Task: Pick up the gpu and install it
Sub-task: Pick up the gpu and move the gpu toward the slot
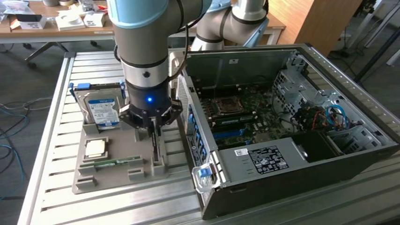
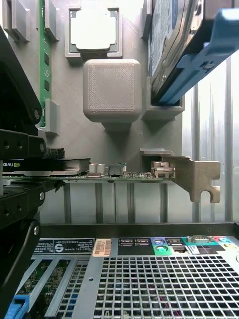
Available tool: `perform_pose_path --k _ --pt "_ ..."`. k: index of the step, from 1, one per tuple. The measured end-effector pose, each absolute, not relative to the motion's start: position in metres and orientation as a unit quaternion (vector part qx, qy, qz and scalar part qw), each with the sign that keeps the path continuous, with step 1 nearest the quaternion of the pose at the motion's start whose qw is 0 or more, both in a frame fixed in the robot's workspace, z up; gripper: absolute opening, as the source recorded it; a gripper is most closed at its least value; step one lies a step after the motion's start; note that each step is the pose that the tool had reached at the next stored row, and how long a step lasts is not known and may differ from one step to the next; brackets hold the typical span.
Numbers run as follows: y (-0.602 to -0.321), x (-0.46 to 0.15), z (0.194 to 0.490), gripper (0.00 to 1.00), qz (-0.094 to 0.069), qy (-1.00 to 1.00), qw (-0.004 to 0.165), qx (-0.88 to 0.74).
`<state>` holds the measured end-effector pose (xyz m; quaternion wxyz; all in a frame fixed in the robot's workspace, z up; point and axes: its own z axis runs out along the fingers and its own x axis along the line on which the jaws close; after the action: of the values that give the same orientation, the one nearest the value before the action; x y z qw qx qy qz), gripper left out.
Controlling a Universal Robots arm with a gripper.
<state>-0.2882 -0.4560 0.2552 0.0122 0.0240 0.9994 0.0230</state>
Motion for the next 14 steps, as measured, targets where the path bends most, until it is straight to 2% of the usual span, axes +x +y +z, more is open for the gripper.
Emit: perform_pose_path --k 14 --pt "-0.456 -0.288 0.305 0.26 0.022 0.999 0.012 0.023"
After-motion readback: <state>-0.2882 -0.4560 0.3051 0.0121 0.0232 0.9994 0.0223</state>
